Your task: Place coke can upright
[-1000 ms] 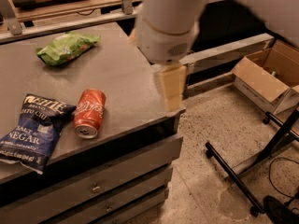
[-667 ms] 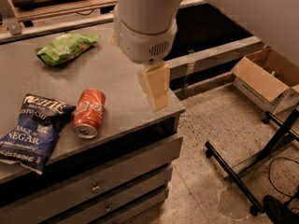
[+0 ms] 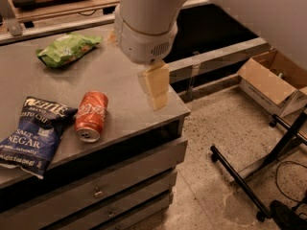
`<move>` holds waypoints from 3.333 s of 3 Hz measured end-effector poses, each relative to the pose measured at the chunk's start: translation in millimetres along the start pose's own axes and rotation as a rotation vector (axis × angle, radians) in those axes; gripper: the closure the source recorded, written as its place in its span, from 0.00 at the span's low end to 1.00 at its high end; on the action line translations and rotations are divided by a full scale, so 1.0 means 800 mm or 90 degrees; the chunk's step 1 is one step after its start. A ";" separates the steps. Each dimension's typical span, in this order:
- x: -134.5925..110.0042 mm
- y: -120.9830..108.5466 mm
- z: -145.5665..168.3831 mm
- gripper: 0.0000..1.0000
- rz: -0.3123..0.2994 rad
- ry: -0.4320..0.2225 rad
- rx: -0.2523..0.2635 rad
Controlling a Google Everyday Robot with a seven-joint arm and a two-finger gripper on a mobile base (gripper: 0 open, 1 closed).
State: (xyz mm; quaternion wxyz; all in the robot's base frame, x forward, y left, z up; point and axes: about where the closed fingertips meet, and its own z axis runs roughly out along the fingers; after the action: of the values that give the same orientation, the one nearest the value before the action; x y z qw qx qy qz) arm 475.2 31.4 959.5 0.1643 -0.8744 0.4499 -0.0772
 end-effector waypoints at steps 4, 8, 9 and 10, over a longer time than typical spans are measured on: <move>-0.070 -0.088 0.128 0.00 -0.302 -0.221 0.018; -0.111 -0.025 0.152 0.00 -0.548 -0.136 -0.085; -0.116 -0.009 0.152 0.06 -0.564 -0.131 -0.102; -0.118 0.000 0.153 0.25 -0.573 -0.131 -0.111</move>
Offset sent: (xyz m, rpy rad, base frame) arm 0.0637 0.1446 -0.0901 0.2199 0.0843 0.8002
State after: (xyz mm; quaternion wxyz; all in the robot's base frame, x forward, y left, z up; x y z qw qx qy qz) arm 454.6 135.0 846.6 0.0843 -0.9962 0.0122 -0.0153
